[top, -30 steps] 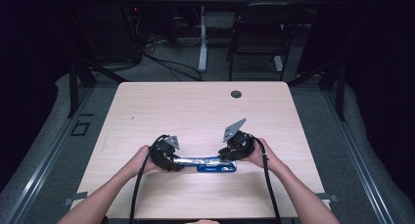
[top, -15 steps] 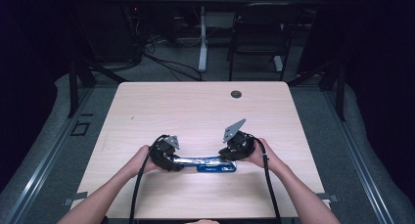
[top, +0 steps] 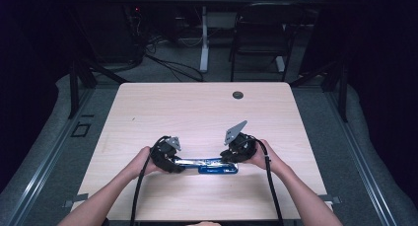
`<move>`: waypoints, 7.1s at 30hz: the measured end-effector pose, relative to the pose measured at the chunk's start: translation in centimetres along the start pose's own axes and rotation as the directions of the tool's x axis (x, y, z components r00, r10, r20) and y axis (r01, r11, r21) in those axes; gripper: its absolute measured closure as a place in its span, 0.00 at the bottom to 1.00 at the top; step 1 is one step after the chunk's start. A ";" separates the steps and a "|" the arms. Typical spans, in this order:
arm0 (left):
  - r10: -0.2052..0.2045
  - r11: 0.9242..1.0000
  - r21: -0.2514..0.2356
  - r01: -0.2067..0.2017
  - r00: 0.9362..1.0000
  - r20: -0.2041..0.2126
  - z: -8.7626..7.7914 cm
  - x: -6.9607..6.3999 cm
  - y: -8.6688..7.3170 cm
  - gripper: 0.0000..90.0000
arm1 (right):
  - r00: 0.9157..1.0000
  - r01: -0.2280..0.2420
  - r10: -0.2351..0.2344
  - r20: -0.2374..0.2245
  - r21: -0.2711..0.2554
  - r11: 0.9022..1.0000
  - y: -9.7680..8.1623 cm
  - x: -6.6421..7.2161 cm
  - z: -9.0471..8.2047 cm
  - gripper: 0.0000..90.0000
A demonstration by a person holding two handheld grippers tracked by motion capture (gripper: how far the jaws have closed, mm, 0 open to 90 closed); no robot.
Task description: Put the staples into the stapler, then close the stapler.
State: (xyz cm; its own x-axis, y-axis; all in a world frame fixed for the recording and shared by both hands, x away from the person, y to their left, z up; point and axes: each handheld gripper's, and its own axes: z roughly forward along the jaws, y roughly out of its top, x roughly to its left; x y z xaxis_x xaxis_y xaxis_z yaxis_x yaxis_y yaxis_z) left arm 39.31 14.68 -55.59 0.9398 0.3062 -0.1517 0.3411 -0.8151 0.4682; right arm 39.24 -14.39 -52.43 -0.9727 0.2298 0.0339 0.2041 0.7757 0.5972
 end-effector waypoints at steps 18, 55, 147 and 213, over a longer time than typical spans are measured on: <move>0.000 1.000 0.001 0.000 1.000 0.003 0.0 0.0 0.0 0.68 | 1.000 0.018 -0.018 -0.003 0.025 1.000 -0.1 0.1 0.3 0.85; 0.005 1.000 -0.003 -0.005 1.000 0.001 -0.1 0.0 0.0 0.68 | 1.000 -0.028 0.029 -0.009 0.027 0.999 -0.5 -0.5 -0.4 0.78; 0.074 0.997 -0.014 -0.074 0.996 -0.042 -1.0 -0.6 0.6 0.68 | 0.862 -0.419 0.430 0.268 -0.097 0.903 -2.1 -0.1 -5.2 0.21; 0.041 0.999 0.035 -0.041 0.999 -0.020 -1.7 -0.7 2.1 0.68 | 0.872 -0.361 0.385 0.303 -0.133 0.923 1.0 3.2 -3.8 0.38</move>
State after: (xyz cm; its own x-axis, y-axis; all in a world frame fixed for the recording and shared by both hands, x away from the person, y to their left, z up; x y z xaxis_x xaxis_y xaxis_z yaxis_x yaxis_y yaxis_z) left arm 39.30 13.59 -53.07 0.9525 0.2820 -0.1146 0.3031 -0.8438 0.4428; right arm 35.90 -15.10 -48.65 -0.7358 0.6770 0.0162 0.5250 0.5551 0.6451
